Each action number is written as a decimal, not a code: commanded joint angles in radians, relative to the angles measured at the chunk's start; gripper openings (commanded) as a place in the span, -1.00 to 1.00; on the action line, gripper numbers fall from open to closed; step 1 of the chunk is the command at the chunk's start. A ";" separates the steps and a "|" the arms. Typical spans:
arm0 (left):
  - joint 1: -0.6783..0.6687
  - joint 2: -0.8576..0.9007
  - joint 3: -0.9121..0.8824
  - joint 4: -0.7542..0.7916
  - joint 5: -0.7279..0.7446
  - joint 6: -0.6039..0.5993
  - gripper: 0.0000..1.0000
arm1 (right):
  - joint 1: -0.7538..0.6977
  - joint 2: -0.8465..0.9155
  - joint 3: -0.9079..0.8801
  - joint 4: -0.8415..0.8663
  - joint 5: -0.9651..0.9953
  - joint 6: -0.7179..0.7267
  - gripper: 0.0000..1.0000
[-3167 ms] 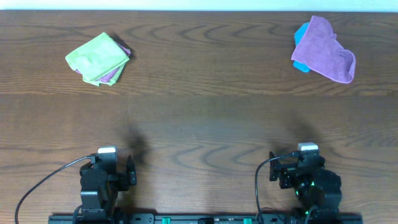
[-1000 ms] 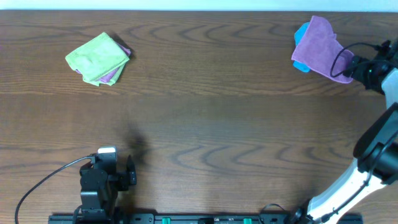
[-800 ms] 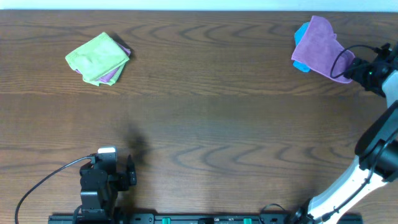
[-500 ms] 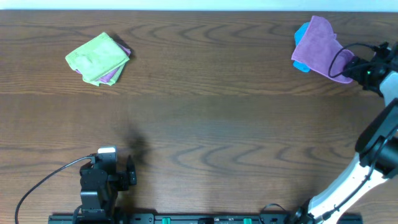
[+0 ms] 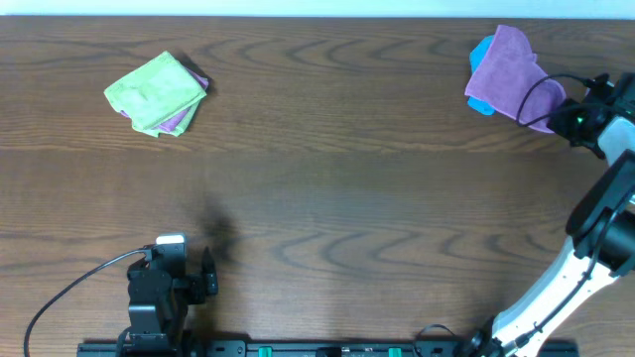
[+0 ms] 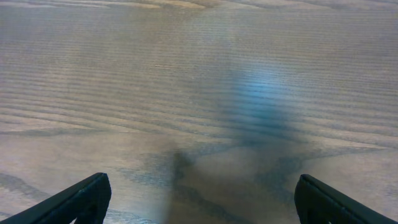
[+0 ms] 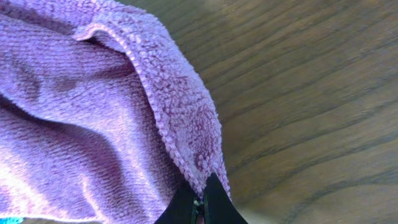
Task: Fold the cloth
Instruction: 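Reach the right gripper to the purple cloth at top right, then grasp the purple cloth edge and drag it toward table center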
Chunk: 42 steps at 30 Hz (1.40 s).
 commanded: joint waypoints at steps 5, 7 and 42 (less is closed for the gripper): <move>-0.004 -0.006 -0.021 -0.010 -0.014 -0.003 0.91 | 0.015 -0.161 0.019 -0.076 -0.072 -0.064 -0.97; -0.004 -0.006 -0.021 -0.010 -0.014 -0.003 0.91 | 0.028 -0.216 0.019 -0.122 -0.078 -0.093 -0.97; -0.004 -0.006 -0.021 -0.010 -0.014 -0.003 0.91 | 0.818 -0.696 0.019 -0.658 -0.178 -0.171 -0.97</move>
